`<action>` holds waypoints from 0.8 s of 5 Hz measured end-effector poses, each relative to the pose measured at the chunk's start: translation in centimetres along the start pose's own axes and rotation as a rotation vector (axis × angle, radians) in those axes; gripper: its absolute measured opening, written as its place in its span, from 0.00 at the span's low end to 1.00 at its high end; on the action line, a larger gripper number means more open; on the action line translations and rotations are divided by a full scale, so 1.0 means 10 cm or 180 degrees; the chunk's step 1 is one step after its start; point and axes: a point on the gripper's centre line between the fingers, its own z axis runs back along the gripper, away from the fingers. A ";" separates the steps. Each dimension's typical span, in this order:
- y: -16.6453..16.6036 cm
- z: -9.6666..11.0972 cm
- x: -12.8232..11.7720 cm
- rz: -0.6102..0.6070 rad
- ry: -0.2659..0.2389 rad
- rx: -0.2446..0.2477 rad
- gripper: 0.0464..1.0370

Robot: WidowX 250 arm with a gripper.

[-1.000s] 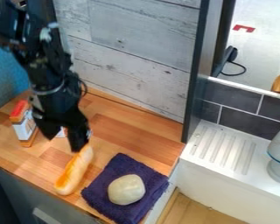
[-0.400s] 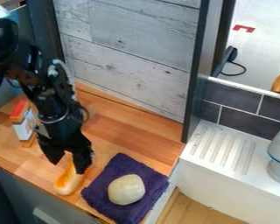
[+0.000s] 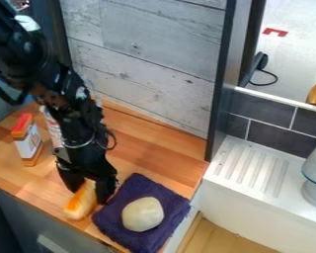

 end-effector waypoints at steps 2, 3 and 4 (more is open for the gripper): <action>0.06 -0.12 0.00 -0.0116 0.0142 0.0149 0.91; 0.07 -0.17 -0.02 -0.0126 0.0177 0.0149 0.74; 0.08 -0.17 -0.02 -0.0124 0.0178 0.0156 0.73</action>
